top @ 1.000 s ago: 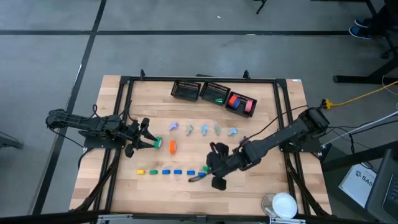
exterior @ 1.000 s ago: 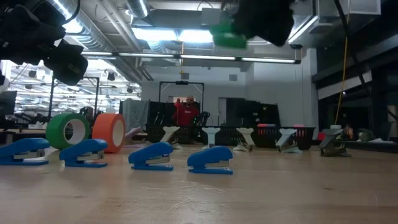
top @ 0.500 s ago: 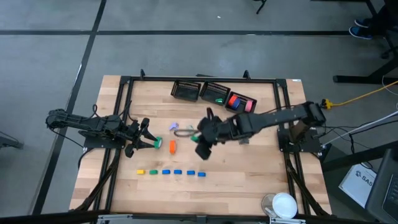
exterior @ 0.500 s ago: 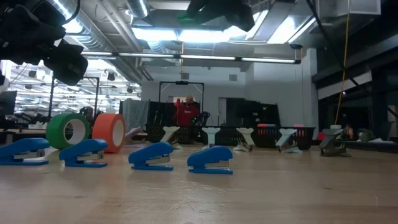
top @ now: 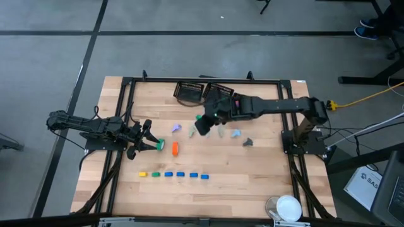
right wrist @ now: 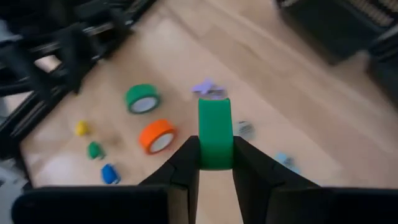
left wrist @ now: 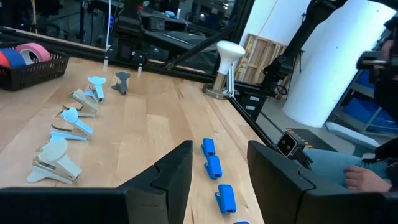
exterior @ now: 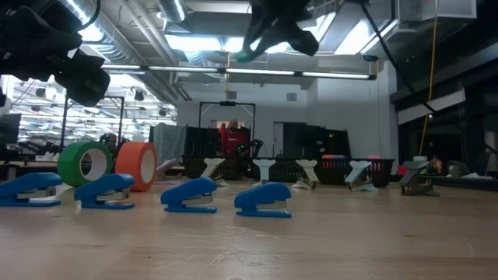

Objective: Pick and place Stapler, Stapler remover, tape
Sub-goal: Put the green stapler into the middle black bin

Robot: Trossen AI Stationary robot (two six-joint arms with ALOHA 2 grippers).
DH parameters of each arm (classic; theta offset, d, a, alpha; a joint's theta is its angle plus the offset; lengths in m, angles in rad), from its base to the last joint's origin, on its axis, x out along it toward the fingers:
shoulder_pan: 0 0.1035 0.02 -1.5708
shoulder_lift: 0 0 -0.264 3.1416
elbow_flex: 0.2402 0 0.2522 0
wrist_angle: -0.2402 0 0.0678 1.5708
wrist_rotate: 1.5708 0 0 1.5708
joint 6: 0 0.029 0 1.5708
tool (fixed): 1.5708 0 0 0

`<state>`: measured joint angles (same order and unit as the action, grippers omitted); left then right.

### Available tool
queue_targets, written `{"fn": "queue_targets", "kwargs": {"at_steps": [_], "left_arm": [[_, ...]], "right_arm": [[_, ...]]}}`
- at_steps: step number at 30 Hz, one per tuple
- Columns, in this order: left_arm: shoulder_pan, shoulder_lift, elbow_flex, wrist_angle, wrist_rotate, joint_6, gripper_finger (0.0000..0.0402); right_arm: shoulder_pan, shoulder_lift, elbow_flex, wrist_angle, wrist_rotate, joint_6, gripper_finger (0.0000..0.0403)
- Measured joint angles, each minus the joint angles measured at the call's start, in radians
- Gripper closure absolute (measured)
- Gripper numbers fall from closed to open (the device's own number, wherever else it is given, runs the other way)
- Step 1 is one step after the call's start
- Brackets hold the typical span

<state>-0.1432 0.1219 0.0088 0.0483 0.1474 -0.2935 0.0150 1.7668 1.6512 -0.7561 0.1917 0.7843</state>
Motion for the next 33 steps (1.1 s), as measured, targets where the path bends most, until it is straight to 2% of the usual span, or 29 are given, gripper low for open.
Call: {"fn": "queue_targets", "kwargs": {"at_steps": [4, 9, 17, 33], "left_arm": [[0.0, 0.0, 0.0, 0.0, 0.0, 0.0, 0.0251], [0.0, 0.0, 0.0, 0.0, 0.0, 0.0, 0.0251], [0.0, 0.0, 0.0, 0.0, 0.0, 0.0, 0.0251], [0.0, 0.0, 0.0, 0.0, 0.0, 0.0, 0.0251]], "right_arm": [[-0.053, 0.0, 0.0, -0.049, 0.011, 0.026, 0.0326], [-0.123, 0.0, -0.005, -0.158, 0.097, 0.048, 0.0327], [-0.254, 0.009, -0.005, -0.187, 0.104, 0.049, 0.0326], [-0.456, 0.201, -0.007, -0.207, 0.078, -0.032, 0.0328]]}}
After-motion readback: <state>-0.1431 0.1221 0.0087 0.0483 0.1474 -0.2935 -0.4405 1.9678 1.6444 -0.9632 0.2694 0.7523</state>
